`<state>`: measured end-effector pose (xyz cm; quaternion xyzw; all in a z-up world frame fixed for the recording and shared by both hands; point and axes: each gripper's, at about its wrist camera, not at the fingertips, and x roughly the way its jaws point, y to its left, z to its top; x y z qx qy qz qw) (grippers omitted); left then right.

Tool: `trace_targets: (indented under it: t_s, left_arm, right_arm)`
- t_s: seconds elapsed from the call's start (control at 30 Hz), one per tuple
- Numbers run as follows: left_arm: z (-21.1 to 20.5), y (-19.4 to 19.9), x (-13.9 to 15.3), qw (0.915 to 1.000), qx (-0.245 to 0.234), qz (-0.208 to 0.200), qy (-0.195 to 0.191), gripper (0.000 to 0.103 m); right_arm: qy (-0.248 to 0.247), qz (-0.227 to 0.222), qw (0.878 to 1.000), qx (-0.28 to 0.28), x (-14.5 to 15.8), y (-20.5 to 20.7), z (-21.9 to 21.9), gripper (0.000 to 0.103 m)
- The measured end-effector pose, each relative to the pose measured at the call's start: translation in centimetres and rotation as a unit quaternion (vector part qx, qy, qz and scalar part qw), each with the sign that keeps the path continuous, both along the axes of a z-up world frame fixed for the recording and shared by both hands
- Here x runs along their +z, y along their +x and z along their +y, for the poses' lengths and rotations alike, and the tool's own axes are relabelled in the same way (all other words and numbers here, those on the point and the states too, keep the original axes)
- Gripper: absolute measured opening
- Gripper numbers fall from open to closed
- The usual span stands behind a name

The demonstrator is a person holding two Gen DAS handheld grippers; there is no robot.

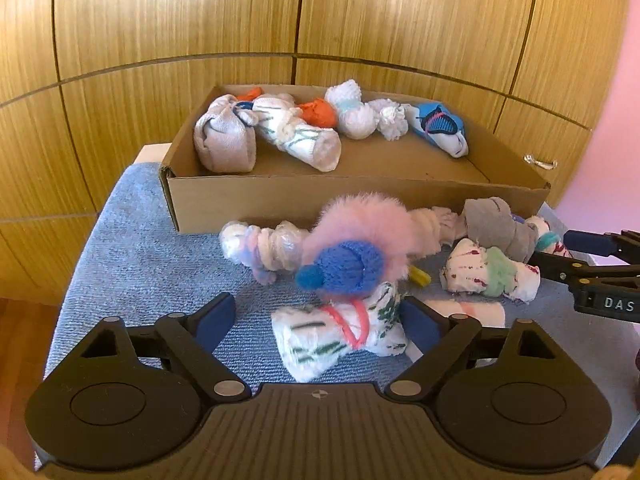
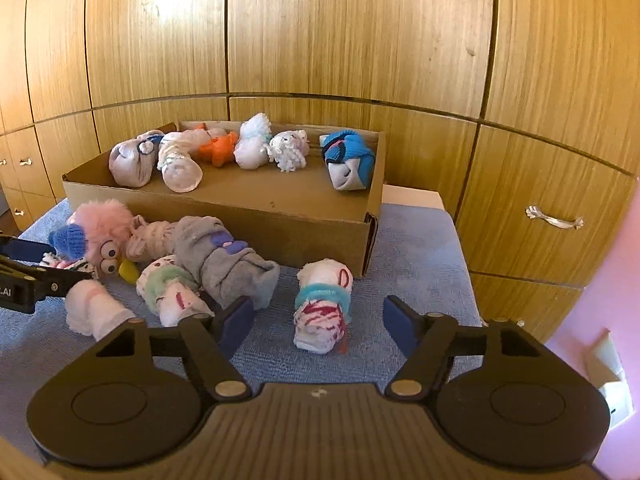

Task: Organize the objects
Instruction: 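Move both tools back over the pile of bundles, then grasp green-striped bundle with left tool while right tool grasps teal-banded white bundle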

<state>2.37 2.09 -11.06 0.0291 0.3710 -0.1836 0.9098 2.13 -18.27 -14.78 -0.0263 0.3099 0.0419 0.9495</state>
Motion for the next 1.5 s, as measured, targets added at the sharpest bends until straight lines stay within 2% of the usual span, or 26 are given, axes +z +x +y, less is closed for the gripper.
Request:
trace_targets:
  t_s: [0.13,0.2,0.3,0.4,0.57,0.73,0.8,0.87,0.93,1.0,1.07,1.13,1.27,1.43,1.5]
  left_arm:
    - [-0.1,-0.4,-0.2,0.9999,0.003,-0.012,-0.006,0.086]
    - [-0.1,-0.7,-0.2,0.9998,0.001,-0.016,-0.01,0.082]
    - [-0.1,-1.0,-0.2,0.9996,-0.006,-0.02,-0.018,0.074]
    - [0.2,-1.1,-0.1,0.9994,-0.01,-0.019,-0.028,0.068]
    - [1.2,-1.8,0.1,0.9992,-0.01,-0.015,-0.036,0.067]
    - [2.0,-2.5,0.2,0.9992,-0.019,-0.02,-0.029,0.067]
    - [2.4,-2.3,0.0,0.9991,-0.022,-0.017,-0.031,0.069]
    - [2.8,-2.3,0.2,0.9992,-0.016,-0.016,-0.034,0.069]
    - [3.1,-2.4,0.3,0.9993,-0.01,-0.011,-0.034,0.073]
    - [3.4,-2.7,0.5,0.9993,0.001,-0.012,-0.035,0.076]
    - [3.5,-3.1,0.5,0.9992,0.009,-0.016,-0.034,0.078]
    - [3.5,-3.3,0.4,0.9991,0.02,-0.018,-0.033,0.081]
    - [3.6,-3.6,0.1,0.9983,0.045,-0.017,-0.033,0.085]
    - [2.9,-4.7,0.1,0.9976,0.06,-0.029,-0.016,0.085]
    - [2.5,-4.8,0.0,0.9975,0.063,-0.027,-0.015,0.085]
  right_arm:
    - [0.003,0.013,1.0,-0.003,-0.3,0.7,-0.2,0.056]
    - [0.007,0.019,1.0,-0.001,-0.5,0.7,-0.3,0.043]
    - [0.009,0.013,1.0,0.0,-0.3,0.1,-0.2,0.031]
    - [0.016,0.012,1.0,-0.002,-0.1,-1.1,-0.3,0.026]
    - [0.04,0.007,0.999,0.0,0.6,-4.0,-0.3,0.02]
    - [0.037,0.001,0.999,0.018,1.1,-5.1,0.1,0.023]
    - [0.024,-0.006,0.999,0.029,1.2,-4.6,0.1,0.037]
    - [0.011,-0.013,0.999,0.036,1.6,-3.8,-0.2,0.041]
    - [0.001,-0.015,0.997,0.072,1.7,-2.9,-0.6,0.042]
    - [-0.021,-0.01,0.993,0.118,1.6,-2.3,-0.9,0.05]
    - [-0.047,-0.002,0.987,0.154,1.3,-1.5,-1.1,0.053]
    - [-0.066,0.005,0.984,0.164,1.0,-0.7,-1.3,0.053]
    - [-0.068,0.009,0.984,0.162,0.6,0.1,-0.9,0.053]
    - [-0.035,0.015,0.992,0.123,-0.1,0.3,-0.7,0.047]
    - [-0.028,0.017,0.994,0.106,0.0,0.3,-0.6,0.034]
